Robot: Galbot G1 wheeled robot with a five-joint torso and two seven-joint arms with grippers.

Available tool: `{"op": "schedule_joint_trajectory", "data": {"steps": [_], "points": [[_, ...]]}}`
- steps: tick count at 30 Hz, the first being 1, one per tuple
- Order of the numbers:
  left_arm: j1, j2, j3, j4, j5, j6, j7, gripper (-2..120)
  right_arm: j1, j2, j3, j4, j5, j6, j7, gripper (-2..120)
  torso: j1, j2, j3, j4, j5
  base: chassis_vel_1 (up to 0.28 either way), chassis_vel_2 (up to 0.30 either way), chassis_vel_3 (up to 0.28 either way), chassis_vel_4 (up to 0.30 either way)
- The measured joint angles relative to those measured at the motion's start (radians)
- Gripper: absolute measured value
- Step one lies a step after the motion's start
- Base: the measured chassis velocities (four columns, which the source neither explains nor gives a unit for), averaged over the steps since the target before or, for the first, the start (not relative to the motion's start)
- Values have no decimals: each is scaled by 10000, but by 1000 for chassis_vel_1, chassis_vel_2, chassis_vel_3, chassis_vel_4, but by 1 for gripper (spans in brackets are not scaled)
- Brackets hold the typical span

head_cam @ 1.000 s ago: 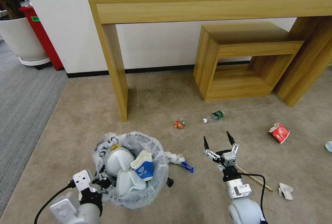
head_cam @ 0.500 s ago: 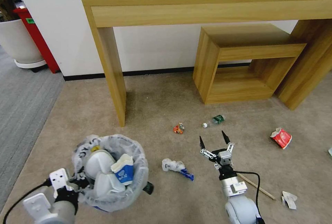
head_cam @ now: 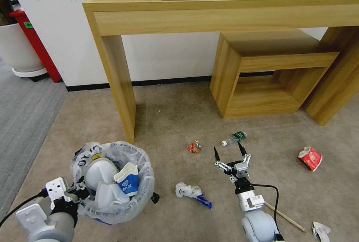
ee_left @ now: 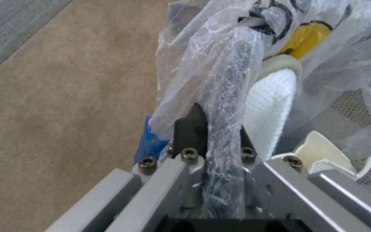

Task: Pick up the trash bin and place the garbage on the floor into it.

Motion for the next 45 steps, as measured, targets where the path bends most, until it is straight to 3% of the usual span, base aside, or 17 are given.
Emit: {"op": "schedule_joint_trajectory", "data": {"steps": [7, 15, 18, 19, 21, 26, 28, 35, 39, 45], "points": [[-87, 22, 40, -1, -42, -21, -6, 0, -28, -66, -29, 142, -276, -279, 587, 100, 0, 0, 1, -1, 1, -63, 64, 56, -66], [-83, 41, 93, 0, -27, -41, -5, 0, 214, -924, -142, 366, -395, -981, 888, 100, 0, 0, 0, -2, 2, 0, 0, 0, 0], [-64, 59, 90, 1, -29, -42, 2, 0, 666, -2247, -593, 213, 586, -1353, -416, 100, 0, 0, 0, -1, 5, 0, 0, 0, 0], [-64, 59, 90, 1, -29, -42, 2, 0, 666, -2247, -593, 213, 586, -1353, -416, 100, 0, 0, 0, -1, 5, 0, 0, 0, 0], [-5, 36, 117, 2, -9, -41, 21, 0, 1169, -3327, -1115, -143, 969, -1422, -1448, 100, 0, 0, 0, 0, -4, 0, 0, 0, 0], [54, -94, 225, 4, 151, -42, 49, 0, 2540, -4361, -2433, -1234, 883, -1447, -1930, 100, 0, 0, 0, 0, -2, 0, 0, 0, 0], [59, -146, 268, 4, 214, -45, 62, 0, 2863, -4493, -2773, -1516, 939, -1495, -2029, 100, 0, 0, 1, 1, 0, 0, 0, 0, 0], [-46, -528, 493, 236, 580, -116, 121, 0, 4108, -5353, -4877, -2243, 2735, -2853, -5187, 100, 0, 0, 1, -1, 1, 0, 0, 0, 0], [-68, -762, 633, 398, 790, -155, 137, 0, 4547, -5675, -5814, -2356, 3399, -3787, -5768, 100, 0, 0, 1, -1, -1, 0, 0, 0, 0], [-82, -1019, 721, 494, 972, -166, 162, 0, 4898, -5493, -6563, -2467, 3836, -4588, -5863, 100, 0, 0, 1, 0, 0, 0, 0, 0, 0]]}}
